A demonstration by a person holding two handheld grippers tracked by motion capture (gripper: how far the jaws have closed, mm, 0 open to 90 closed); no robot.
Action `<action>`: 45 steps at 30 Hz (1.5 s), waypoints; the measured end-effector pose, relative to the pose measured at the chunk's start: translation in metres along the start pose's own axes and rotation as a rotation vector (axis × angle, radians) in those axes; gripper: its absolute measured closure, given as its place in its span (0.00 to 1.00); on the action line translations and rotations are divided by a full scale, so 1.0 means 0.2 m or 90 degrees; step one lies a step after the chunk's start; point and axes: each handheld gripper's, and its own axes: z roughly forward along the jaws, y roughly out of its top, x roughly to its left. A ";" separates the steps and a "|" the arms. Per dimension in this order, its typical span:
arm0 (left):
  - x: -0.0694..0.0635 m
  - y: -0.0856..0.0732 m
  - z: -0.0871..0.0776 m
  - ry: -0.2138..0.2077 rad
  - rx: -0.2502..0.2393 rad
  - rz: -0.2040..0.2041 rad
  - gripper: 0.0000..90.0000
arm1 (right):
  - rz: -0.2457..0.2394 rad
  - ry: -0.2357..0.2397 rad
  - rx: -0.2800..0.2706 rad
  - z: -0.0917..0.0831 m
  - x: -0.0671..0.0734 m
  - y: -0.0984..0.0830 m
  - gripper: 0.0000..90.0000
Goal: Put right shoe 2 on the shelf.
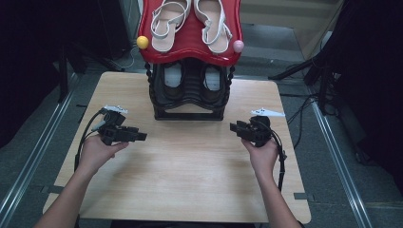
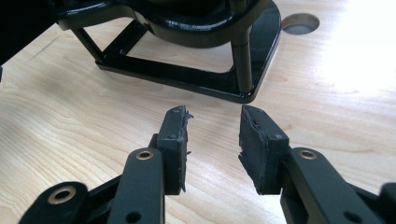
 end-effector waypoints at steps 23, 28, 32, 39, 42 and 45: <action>-0.01 0.00 0.02 0.007 0.009 0.020 0.50 | -0.021 0.002 0.029 0.06 0.03 -0.10 0.70; -0.01 0.00 0.02 0.006 0.010 0.021 0.50 | -0.021 0.002 0.028 0.06 0.03 -0.10 0.69; 0.00 0.00 0.02 0.005 0.010 0.021 0.50 | -0.020 0.002 0.027 0.06 0.03 -0.10 0.69; -0.01 0.00 0.02 0.004 0.011 0.020 0.50 | -0.022 0.002 0.026 0.05 0.02 -0.11 0.69; -0.01 0.00 0.03 0.004 0.012 0.022 0.49 | -0.020 0.004 0.025 0.05 0.02 -0.11 0.67; -0.01 0.00 0.03 0.004 0.010 0.022 0.49 | -0.021 0.005 0.024 0.05 0.02 -0.11 0.66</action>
